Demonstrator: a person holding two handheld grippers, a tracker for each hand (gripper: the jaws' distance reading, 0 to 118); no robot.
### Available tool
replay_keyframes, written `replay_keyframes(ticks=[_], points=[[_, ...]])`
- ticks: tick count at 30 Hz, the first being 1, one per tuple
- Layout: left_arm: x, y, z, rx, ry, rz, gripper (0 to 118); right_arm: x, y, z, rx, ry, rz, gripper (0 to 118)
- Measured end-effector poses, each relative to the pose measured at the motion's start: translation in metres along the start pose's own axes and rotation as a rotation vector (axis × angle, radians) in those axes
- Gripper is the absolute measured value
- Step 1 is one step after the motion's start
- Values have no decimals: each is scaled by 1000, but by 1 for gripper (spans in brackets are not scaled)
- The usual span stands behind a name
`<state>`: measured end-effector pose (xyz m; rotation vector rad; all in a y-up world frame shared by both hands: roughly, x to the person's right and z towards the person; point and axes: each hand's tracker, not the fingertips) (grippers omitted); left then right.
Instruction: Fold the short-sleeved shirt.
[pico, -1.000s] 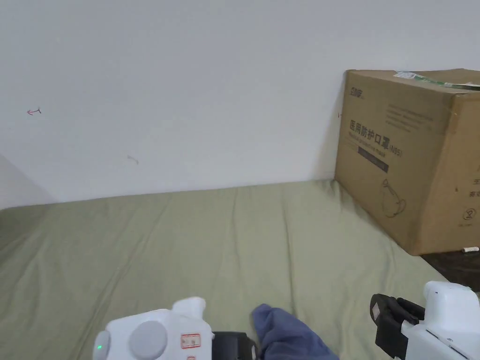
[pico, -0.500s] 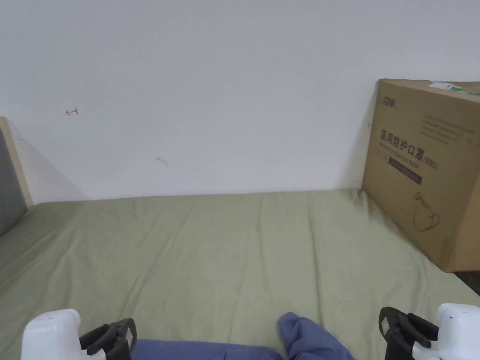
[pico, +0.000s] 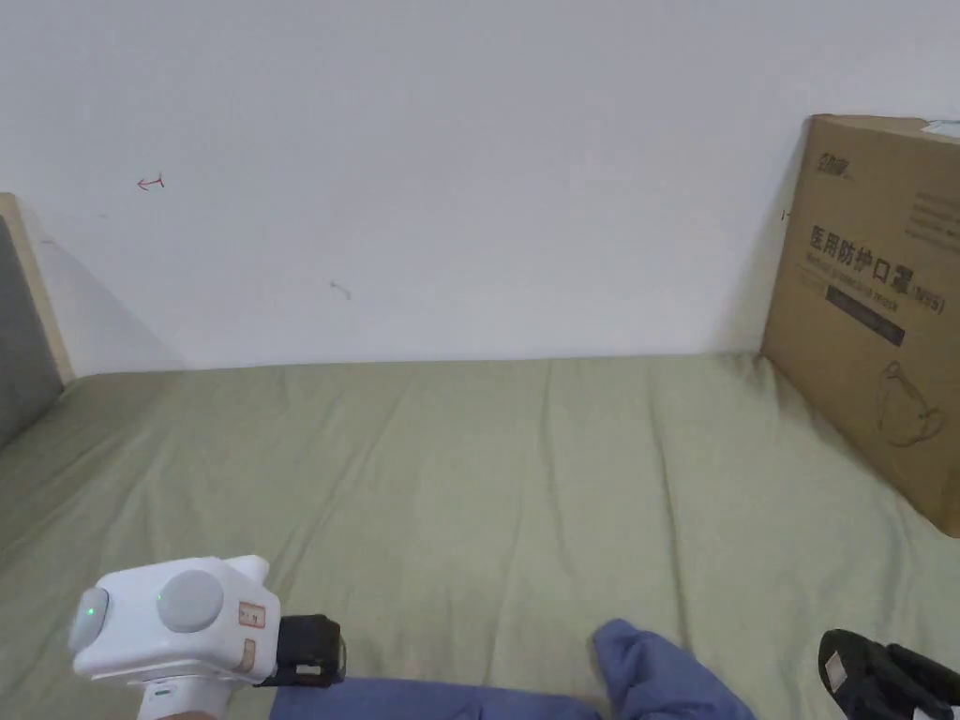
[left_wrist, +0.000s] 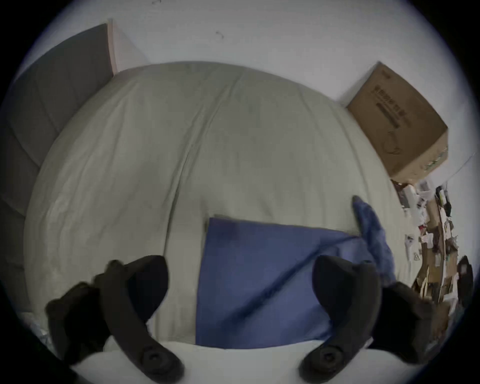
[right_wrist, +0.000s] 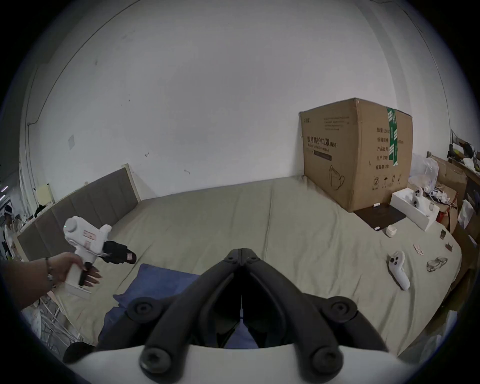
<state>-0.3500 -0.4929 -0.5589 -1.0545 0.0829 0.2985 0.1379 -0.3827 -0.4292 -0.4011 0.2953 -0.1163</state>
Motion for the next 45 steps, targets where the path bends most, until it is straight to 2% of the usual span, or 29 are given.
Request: replay_keyframes(ticks=[4, 5, 6, 7, 8, 9, 10, 11, 12, 15, 16, 17, 18, 19, 22, 24, 25, 26, 28, 30, 32, 35, 39, 40, 45], points=[[-1, -3, -51, -51, 21, -33, 110, 9, -12, -22, -70, -27, -4, 0], [-1, -4, -60, -64, 15, -40, 103, 12, -15, -28, -84, -33, -8, 0], [0, -6, -68, -69, -3, -64, 103, 16, -17, -37, -100, -37, -16, 0], [1, -12, -69, -44, -71, -100, 98, 21, -19, -46, -114, -37, -22, 0], [4, -18, -68, -13, -84, -158, 75, 26, -21, -54, -131, -36, -21, 0], [10, -26, -62, 35, 65, -259, 59, 31, -23, -65, -159, -42, -17, 0], [12, -33, -55, 79, 42, -298, 42, 36, -24, -76, -190, -51, -17, 0], [8, -38, -43, 101, -27, -291, 12, 40, -24, -84, -200, -53, -13, 0], [8, -45, -33, 112, -90, -282, 3, 45, -24, -94, -208, -50, -10, 0], [10, -62, 8, 203, -119, -278, 3, 54, -18, -132, -287, -39, -28, 0], [9, -69, 23, 229, -129, -266, 3, 56, -15, -149, -338, -59, -36, 14], [9, -74, 34, 235, -146, -246, 3, 57, -13, -167, -424, -79, -21, 59], [8, -81, 45, 242, -162, -225, 3, 59, -16, -187, -498, -58, -14, 88], [6, -84, 53, 245, -166, -224, 3, 64, -19, -203, -530, -38, -35, 96], [5, -97, 70, 253, -149, -224, 3, 71, -33, -252, -688, -77, -8, 95], [2, -99, 77, 257, -154, -202, 3, 73, -48, -273, -795, -88, 27, 89], [0, -100, 79, 253, -158, -182, 3, 73, -55, -280, -816, -96, 58, 75], [-1, -101, 81, 252, -163, -165, 3, 70, -57, -279, -831, -70, 78, 43], [-1, -101, 87, 258, -158, -152, 3, 60, -51, -262, -758, -37, 111, 1], [0, -102, 94, 266, -140, -162, 3, 53, -37, -245, -687, -33, 132, 1], [-2, -101, 107, 295, -131, -162, 3, 53, -14, -219, -604, 53, 87, 1], [-4, -95, 145, 407, -122, -158, 3, 56, 33, -175, -454, 38, 60, 1], [-9, -75, 209, 536, -109, -157, 3, 68, 105, -108, -293, 88, 4, 1], [-9, -68, 224, 561, -98, -164, 3, 70, 123, -92, -260, 99, 12, 1], [-5, -33, 296, 650, -92, -183, 3, 69, 204, -25, -82, 46, 38, 1]])
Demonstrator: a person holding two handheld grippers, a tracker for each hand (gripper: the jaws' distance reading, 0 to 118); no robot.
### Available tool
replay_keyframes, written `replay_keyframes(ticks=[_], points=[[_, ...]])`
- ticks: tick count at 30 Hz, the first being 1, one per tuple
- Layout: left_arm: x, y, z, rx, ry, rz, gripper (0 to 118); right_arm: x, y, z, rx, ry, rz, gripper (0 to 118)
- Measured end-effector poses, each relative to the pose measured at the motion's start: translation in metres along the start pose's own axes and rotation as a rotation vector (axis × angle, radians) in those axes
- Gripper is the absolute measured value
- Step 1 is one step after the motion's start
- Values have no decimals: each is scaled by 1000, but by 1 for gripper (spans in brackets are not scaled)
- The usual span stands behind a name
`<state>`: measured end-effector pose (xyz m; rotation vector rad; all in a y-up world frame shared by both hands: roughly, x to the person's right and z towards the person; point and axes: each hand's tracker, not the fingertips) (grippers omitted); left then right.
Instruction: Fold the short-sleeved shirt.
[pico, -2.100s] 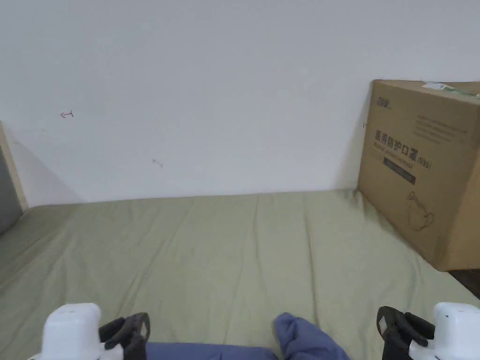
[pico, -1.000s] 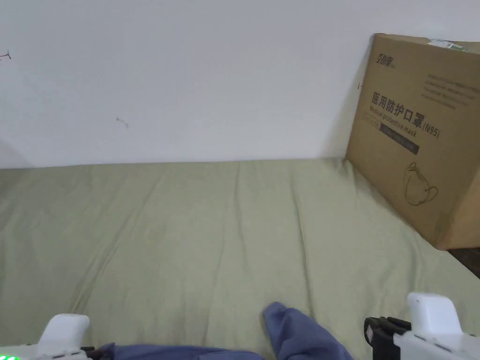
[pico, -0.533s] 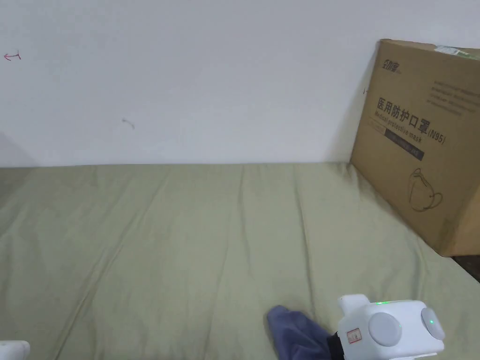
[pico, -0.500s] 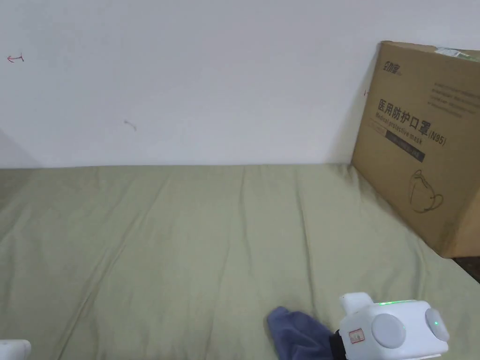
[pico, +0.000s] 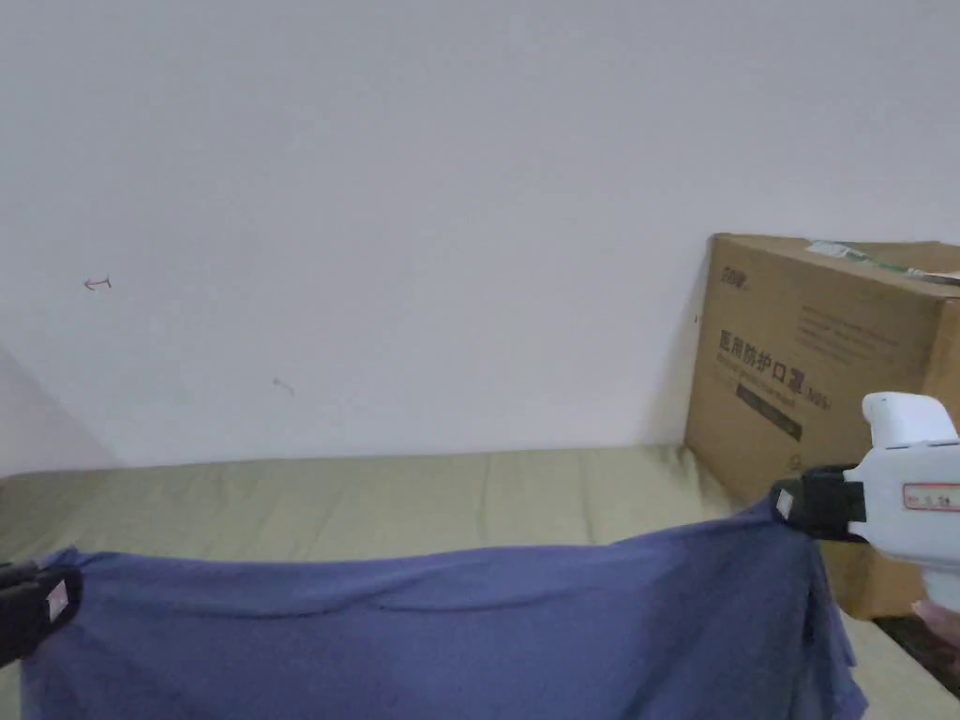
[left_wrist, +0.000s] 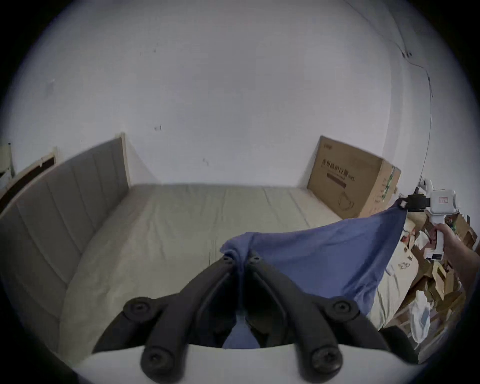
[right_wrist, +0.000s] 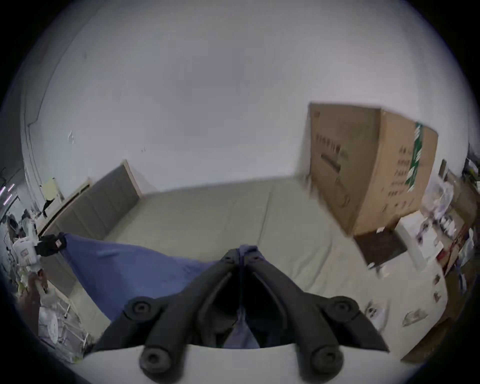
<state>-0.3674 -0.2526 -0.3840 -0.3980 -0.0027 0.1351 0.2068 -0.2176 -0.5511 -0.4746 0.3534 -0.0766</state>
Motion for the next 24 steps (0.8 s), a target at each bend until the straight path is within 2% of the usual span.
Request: replay_keyframes(ticks=[3, 7, 10, 13, 16, 24], points=[[1, 42, 12, 49, 6, 3, 3, 0, 41, 25, 79, -36, 37, 1], [4, 96, 19, 107, -3, 17, 3, -1, 100, 47, 130, -31, 6, 1], [4, 132, 14, 132, -1, 12, 3, -9, 140, 51, 176, -73, 38, 1], [-1, 163, -1, 158, 17, 42, 3, -14, 179, 39, 199, -93, 52, 1], [-7, 190, -23, 194, 23, 106, 3, -19, 213, 19, 244, -104, 22, 1], [-17, 238, -100, 282, 83, 91, 3, -32, 273, -55, 339, -174, 21, 1]])
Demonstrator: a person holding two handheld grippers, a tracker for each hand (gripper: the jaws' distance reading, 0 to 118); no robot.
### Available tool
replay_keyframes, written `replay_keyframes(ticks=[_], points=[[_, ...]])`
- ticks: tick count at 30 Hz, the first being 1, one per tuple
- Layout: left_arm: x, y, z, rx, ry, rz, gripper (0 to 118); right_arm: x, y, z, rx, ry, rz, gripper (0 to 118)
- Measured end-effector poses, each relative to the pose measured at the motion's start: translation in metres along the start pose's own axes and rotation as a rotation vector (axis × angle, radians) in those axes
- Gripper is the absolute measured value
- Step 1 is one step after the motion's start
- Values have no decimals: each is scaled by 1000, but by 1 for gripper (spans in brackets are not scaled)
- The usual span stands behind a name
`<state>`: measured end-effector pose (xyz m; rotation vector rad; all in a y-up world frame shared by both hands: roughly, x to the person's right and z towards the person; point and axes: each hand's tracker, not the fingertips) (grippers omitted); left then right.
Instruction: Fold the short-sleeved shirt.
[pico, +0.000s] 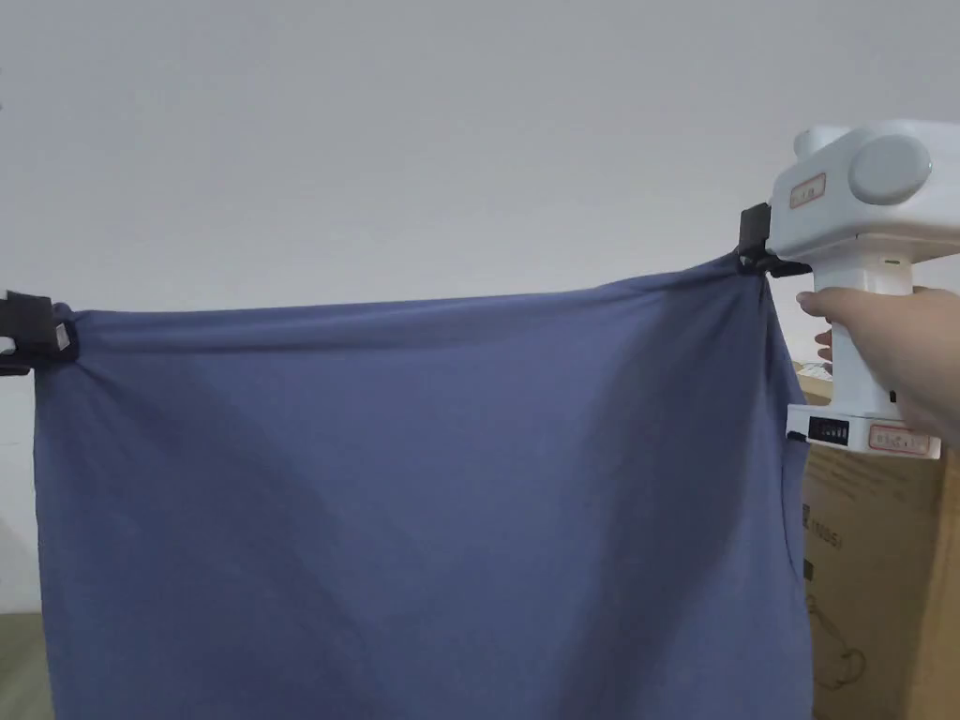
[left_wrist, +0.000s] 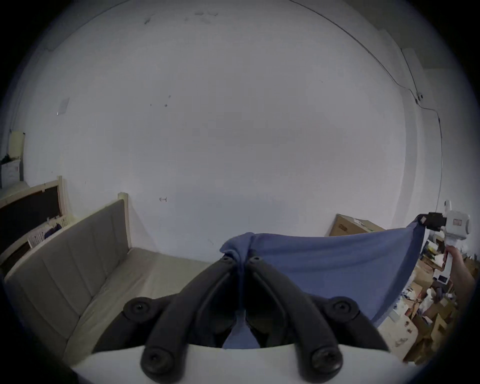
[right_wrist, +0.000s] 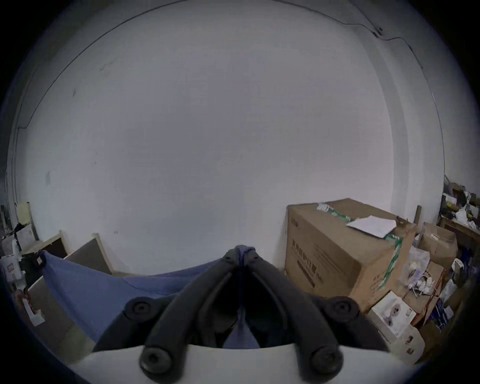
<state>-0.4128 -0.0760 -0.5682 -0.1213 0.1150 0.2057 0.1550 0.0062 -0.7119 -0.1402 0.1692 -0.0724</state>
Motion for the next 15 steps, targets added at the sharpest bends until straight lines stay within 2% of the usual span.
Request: replay_keyframes(ticks=[8, 12, 15], points=[[0, -27, -84, 9, 49, -75, 3, 0, -29, -88, -1, -64, 46, 1], [-6, -78, -120, -82, 67, -56, 3, 7, -98, -124, -92, -88, 56, 1], [-15, -148, -142, -244, 78, -46, 3, 22, -193, -142, -248, -89, -16, 1]])
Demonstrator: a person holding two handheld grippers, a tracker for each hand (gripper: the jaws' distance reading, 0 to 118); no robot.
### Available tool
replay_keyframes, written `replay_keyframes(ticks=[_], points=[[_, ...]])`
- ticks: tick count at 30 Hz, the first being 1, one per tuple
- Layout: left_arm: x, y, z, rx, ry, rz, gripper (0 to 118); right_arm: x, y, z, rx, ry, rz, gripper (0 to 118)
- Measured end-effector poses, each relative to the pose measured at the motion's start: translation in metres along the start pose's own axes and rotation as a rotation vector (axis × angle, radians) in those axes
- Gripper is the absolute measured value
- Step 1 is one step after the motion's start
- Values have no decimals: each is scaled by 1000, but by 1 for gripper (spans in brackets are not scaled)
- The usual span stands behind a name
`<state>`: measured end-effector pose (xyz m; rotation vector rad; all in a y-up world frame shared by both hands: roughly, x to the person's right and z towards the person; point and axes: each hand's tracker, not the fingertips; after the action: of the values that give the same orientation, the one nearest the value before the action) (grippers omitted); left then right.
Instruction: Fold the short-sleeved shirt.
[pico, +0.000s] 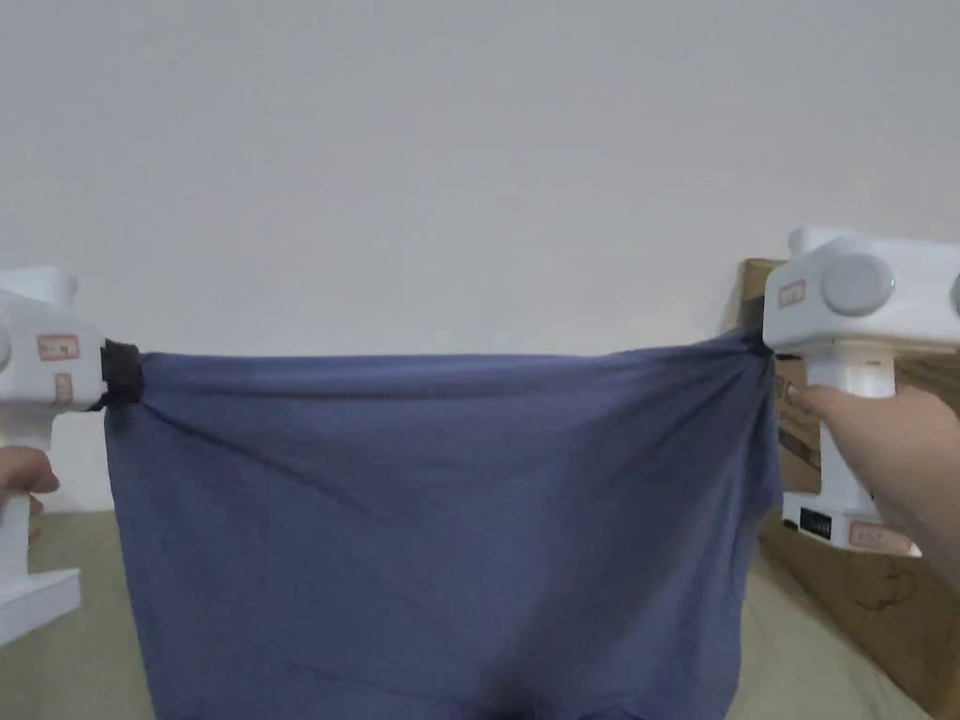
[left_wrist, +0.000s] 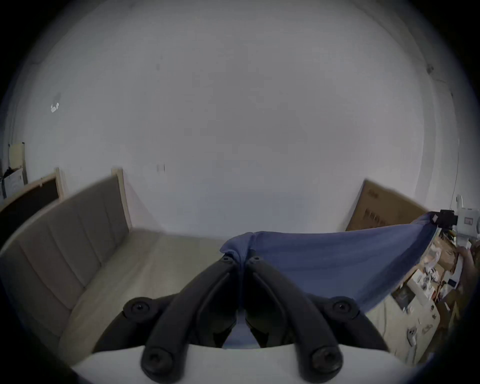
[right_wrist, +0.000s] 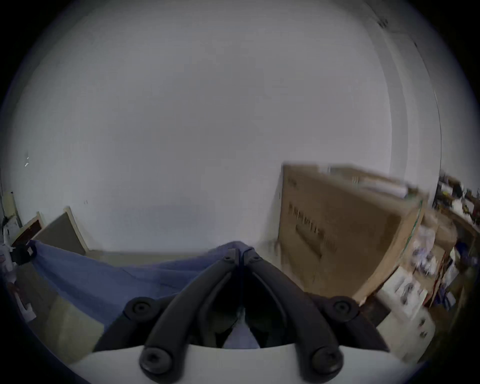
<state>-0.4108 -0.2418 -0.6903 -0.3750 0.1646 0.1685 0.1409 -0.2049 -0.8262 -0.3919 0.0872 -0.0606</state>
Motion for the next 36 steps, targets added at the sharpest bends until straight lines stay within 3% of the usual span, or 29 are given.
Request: replay_keyframes(ticks=[5, 7, 9, 12, 16, 25, 36], points=[[-14, -157, -36, -383, -35, 128, 3, 37, -180, -34, -380, 20, -81, 1], [-17, -220, -32, -577, -41, 93, 3, 53, -248, -23, -496, 10, -84, 1], [-19, -264, -14, -658, -28, -3, 3, 77, -295, -15, -593, 37, -98, 1], [-35, -309, 17, -750, -77, -36, 3, 98, -342, 31, -694, 44, -42, 1], [-49, -341, 81, -798, -88, -52, 3, 119, -373, 101, -749, 106, 70, 1], [-60, -382, 199, -867, -125, -49, 3, 140, -423, 217, -868, 186, 91, 1], [-56, -395, 261, -904, -150, -64, 3, 130, -439, 267, -934, 193, 139, 1]])
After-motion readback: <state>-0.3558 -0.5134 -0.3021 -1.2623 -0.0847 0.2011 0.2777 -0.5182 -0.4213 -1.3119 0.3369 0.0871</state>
